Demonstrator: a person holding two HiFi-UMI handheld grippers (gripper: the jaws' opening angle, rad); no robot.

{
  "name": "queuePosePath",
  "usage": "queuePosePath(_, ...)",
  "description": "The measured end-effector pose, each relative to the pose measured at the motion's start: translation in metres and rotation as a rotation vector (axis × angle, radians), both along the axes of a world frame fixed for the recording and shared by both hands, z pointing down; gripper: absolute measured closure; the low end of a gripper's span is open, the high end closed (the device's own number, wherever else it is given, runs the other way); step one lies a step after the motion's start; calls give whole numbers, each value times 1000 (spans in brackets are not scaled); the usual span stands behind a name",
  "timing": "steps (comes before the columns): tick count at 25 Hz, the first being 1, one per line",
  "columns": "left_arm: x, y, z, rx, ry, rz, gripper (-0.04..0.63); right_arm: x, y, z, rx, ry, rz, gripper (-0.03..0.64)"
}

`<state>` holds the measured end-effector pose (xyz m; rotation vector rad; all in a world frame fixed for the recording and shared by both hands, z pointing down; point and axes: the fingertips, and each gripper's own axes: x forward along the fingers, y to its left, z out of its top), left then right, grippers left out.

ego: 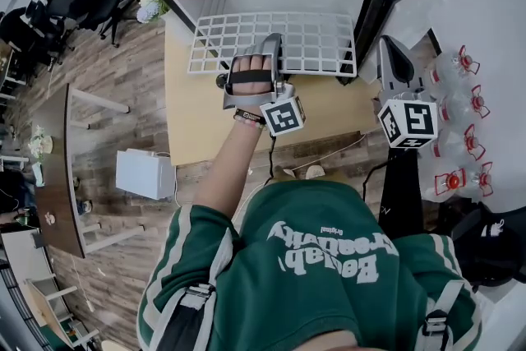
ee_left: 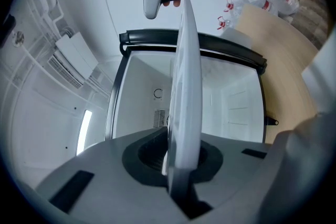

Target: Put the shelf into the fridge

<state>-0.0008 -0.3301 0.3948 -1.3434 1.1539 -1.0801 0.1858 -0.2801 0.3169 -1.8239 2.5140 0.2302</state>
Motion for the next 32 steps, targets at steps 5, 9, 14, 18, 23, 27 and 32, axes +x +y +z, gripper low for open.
queuePosePath(5,-1,0,-2,-25,31,-11,561,-4,1,0,-2,5,-2,614)
queuePosePath(9,-3,1,-2,-13,48,-13,561,-4,1,0,-2,8,0,614)
queuePosePath(14,-3,2,-3,-11,81,-21,561,-4,2,0,-3,15,3,614)
queuePosePath(18,-3,1,-4,-7,79,-37,561,-8,4,-2,1,20,-2,614)
queuePosePath(23,0,-8,-3,-7,72,-60,561,-8,5,0,-4,29,-2,614)
queuePosePath(27,0,-14,-2,9,62,-50,563,-6,4,0,-3,31,3,614)
queuePosePath(32,2,-23,-1,3,61,-43,563,-5,-2,2,-8,33,4,614)
